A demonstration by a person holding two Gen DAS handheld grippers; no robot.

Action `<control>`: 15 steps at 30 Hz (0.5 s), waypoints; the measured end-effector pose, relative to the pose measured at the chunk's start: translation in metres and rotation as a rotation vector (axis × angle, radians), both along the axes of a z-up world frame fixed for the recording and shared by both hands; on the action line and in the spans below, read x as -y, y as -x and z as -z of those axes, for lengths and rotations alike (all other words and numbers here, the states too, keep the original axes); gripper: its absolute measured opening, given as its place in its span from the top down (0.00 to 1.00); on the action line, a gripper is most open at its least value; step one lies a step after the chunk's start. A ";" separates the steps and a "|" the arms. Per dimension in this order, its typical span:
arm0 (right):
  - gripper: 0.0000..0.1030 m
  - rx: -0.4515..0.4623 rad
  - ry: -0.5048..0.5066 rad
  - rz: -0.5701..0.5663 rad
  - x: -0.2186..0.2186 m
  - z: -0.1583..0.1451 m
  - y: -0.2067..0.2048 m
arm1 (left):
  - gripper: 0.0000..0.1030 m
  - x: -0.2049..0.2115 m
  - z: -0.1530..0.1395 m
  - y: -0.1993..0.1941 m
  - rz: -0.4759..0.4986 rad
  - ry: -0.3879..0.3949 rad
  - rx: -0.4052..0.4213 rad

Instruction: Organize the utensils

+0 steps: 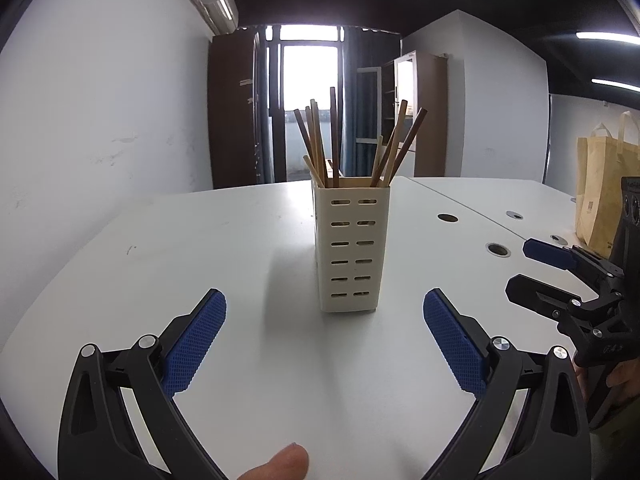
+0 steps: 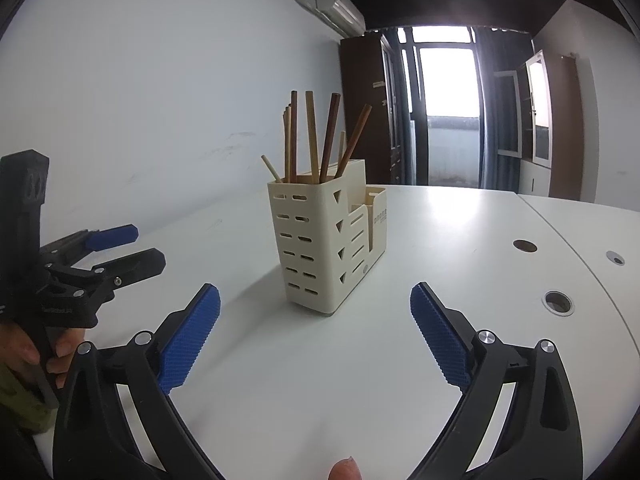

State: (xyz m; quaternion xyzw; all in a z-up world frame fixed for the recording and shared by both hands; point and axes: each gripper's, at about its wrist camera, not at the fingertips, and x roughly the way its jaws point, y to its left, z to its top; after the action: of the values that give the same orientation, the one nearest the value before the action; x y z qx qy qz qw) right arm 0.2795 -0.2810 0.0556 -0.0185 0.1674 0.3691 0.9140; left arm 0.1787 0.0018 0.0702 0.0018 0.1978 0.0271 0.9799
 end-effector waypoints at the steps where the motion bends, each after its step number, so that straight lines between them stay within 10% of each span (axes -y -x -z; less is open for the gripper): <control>1: 0.06 -0.002 0.000 -0.002 0.000 0.000 0.000 | 0.06 0.000 0.000 0.001 -0.002 0.004 0.005; 15: 0.06 -0.023 0.005 -0.015 0.000 0.003 -0.001 | 0.06 0.001 0.001 0.003 0.002 0.010 0.014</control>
State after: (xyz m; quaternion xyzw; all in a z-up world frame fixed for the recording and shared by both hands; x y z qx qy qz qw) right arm 0.2807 -0.2807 0.0529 -0.0179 0.1789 0.3755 0.9092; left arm 0.1762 0.0012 0.0697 -0.0029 0.1910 0.0254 0.9813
